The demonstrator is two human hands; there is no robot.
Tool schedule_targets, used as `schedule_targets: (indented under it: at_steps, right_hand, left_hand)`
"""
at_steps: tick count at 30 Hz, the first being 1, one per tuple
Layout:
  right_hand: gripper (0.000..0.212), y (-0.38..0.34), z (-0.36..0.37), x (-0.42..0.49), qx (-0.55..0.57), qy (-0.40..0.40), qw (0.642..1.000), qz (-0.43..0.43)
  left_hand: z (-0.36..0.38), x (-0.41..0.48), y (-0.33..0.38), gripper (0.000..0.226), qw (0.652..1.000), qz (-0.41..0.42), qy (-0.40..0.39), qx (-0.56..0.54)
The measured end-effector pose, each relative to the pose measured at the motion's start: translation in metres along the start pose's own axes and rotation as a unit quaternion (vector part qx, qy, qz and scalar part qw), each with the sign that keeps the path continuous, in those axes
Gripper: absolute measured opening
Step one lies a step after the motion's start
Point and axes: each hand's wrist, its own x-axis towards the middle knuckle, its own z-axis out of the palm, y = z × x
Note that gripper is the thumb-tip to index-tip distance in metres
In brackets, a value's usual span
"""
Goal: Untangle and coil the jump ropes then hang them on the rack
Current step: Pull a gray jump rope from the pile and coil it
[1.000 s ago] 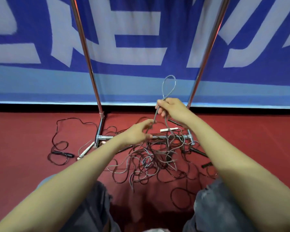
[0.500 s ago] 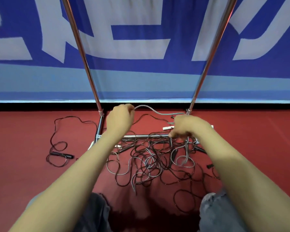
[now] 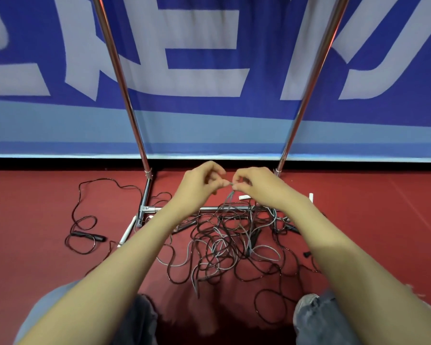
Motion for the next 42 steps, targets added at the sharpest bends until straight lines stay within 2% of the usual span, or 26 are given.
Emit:
schedule_targets:
  at_steps: [2,4,7,8,10,11,12,13,14,15,16,17,18,22,25,29,30,32,34,36,37,38,39,41,42]
  right_hand:
    - [0.008,-0.001,-0.005,-0.001,0.052,0.053,0.997,0.001]
    - [0.009,-0.003,-0.014,-0.001,0.094,0.122,0.988,0.019]
    - [0.011,0.003,-0.030,-0.001,0.127,0.227,0.963,0.062]
    - [0.010,0.008,-0.033,0.000,0.122,0.248,0.958,0.080]
    - [0.009,0.021,-0.035,0.001,0.050,0.221,0.966,0.124]
    - [0.009,0.025,-0.034,0.000,-0.003,0.174,0.974,0.147]
    - [0.020,0.027,-0.030,-0.002,-0.051,0.116,0.978,0.166]
    - [0.041,0.027,-0.027,-0.005,-0.080,0.059,0.979,0.176]
    - [0.065,0.026,-0.024,-0.007,-0.081,0.016,0.981,0.178]
    - [0.082,0.021,-0.021,-0.009,-0.067,-0.005,0.983,0.168]
    - [0.089,0.016,-0.019,-0.010,-0.049,-0.008,0.988,0.143]
    - [0.088,0.011,-0.017,-0.010,-0.032,-0.007,0.993,0.111]
    - [0.080,0.007,-0.015,-0.010,-0.018,-0.009,0.997,0.081]
    - [0.023,-0.002,-0.009,-0.005,-0.009,-0.023,1.000,0.007]
    - [0.014,-0.004,-0.017,-0.004,0.028,0.023,0.999,-0.015]
    - [0.013,-0.006,-0.021,-0.006,0.084,-0.026,0.995,-0.054]
    - [0.013,-0.007,-0.019,-0.005,0.075,-0.010,0.996,-0.052]
    - [0.015,-0.005,-0.020,-0.001,0.055,0.074,0.995,-0.044]
    - [0.016,-0.002,-0.028,0.001,0.074,0.175,0.982,-0.018]
    - [0.016,0.006,-0.035,0.003,0.081,0.237,0.968,0.005]
    - [0.016,0.012,-0.037,0.004,0.056,0.233,0.971,0.020]
    - [0.020,0.018,-0.036,0.003,0.021,0.200,0.979,0.037]
    - [0.030,0.022,-0.033,0.002,-0.018,0.145,0.988,0.057]
    - [0.063,0.025,-0.025,-0.002,-0.059,0.036,0.994,0.089]
    - [0.076,0.023,-0.022,-0.004,-0.056,0.012,0.994,0.095]
  left_hand:
    - [-0.001,0.000,-0.001,0.015,0.999,-0.026,-0.025,-0.040]
    - [0.000,-0.002,-0.010,0.007,0.995,-0.059,-0.081,-0.022]
    - [0.000,-0.007,-0.033,0.009,0.972,-0.132,-0.177,0.085]
    - [0.001,-0.008,-0.041,0.007,0.960,-0.156,-0.185,0.137]
    - [0.002,-0.008,-0.054,0.012,0.955,-0.206,-0.113,0.180]
    - [0.000,-0.007,-0.053,0.018,0.963,-0.225,-0.044,0.141]
    - [-0.003,-0.005,-0.050,0.022,0.970,-0.224,0.023,0.096]
    - [-0.006,-0.004,-0.043,0.022,0.973,-0.199,0.075,0.090]
    - [-0.010,-0.003,-0.037,0.018,0.972,-0.161,0.097,0.140]
    - [-0.013,-0.002,-0.030,0.017,0.961,-0.128,0.090,0.226]
    - [-0.013,-0.003,-0.024,0.019,0.943,-0.093,0.077,0.309]
    - [-0.012,-0.005,-0.019,0.022,0.931,-0.061,0.060,0.355]
    - [-0.008,-0.006,-0.015,0.023,0.934,-0.031,0.046,0.353]
    - [0.003,-0.007,-0.007,0.010,0.982,0.058,0.053,0.171]
    - [-0.002,-0.005,-0.003,0.004,0.995,0.037,0.053,0.070]
    - [-0.007,-0.011,0.006,0.004,0.997,0.053,0.051,0.004]
    - [-0.007,-0.012,0.006,0.003,0.998,0.045,0.038,-0.007]
    - [-0.006,-0.009,-0.001,0.002,1.000,-0.007,-0.010,-0.010]
    - [-0.006,-0.008,-0.019,0.014,0.989,-0.084,-0.093,0.074]
    - [-0.002,-0.010,-0.043,0.020,0.946,-0.157,-0.189,0.212]
    - [0.000,-0.013,-0.053,0.016,0.926,-0.182,-0.198,0.265]
    - [0.002,-0.014,-0.061,0.009,0.920,-0.200,-0.177,0.288]
    - [0.003,-0.015,-0.065,0.003,0.929,-0.215,-0.128,0.273]
    - [0.002,-0.012,-0.061,0.017,0.957,-0.208,-0.007,0.204]
    - [0.001,-0.010,-0.054,0.021,0.967,-0.180,0.032,0.176]
